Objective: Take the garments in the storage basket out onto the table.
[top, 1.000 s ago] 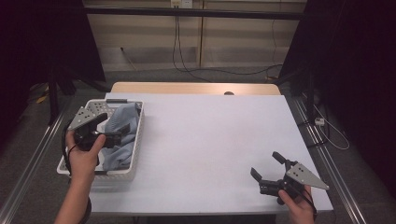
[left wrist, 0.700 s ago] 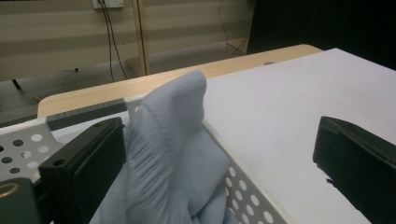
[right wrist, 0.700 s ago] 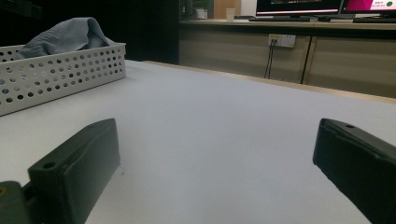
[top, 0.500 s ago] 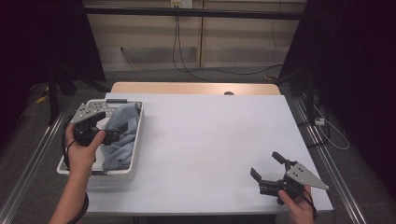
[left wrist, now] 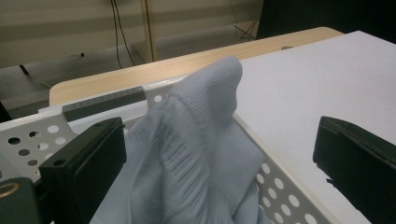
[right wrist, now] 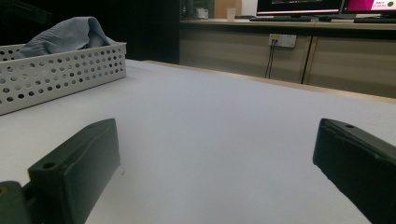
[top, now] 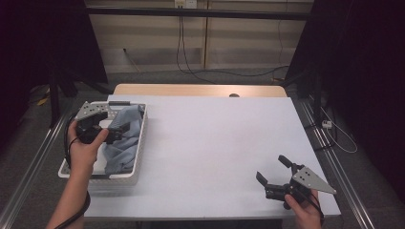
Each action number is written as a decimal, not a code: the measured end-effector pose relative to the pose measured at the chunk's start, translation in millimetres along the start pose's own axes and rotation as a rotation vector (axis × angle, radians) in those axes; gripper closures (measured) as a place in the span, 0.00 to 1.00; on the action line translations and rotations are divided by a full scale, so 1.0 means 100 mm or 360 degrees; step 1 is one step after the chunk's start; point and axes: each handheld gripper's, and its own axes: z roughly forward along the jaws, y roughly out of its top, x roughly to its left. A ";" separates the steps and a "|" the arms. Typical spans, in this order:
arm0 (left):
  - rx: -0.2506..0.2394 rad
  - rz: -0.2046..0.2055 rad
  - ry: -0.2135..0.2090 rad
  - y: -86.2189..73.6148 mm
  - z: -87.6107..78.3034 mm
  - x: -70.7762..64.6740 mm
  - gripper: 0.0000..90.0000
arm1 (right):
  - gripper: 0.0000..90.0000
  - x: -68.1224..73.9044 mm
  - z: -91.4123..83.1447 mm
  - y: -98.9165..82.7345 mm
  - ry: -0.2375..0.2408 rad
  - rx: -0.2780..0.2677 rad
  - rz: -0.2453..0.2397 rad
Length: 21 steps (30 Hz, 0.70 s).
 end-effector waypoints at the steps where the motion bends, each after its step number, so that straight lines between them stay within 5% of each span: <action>1: 0.0003 -0.0008 0.0000 0.00 0.01 0.01 0.03 | 0.00 0.00 0.00 0.00 -0.0001 0.0000 0.0002; 21: 0.0182 -0.0026 0.0029 -0.19 0.22 0.19 0.03 | 0.00 0.00 0.01 -0.01 0.0002 0.0006 0.0006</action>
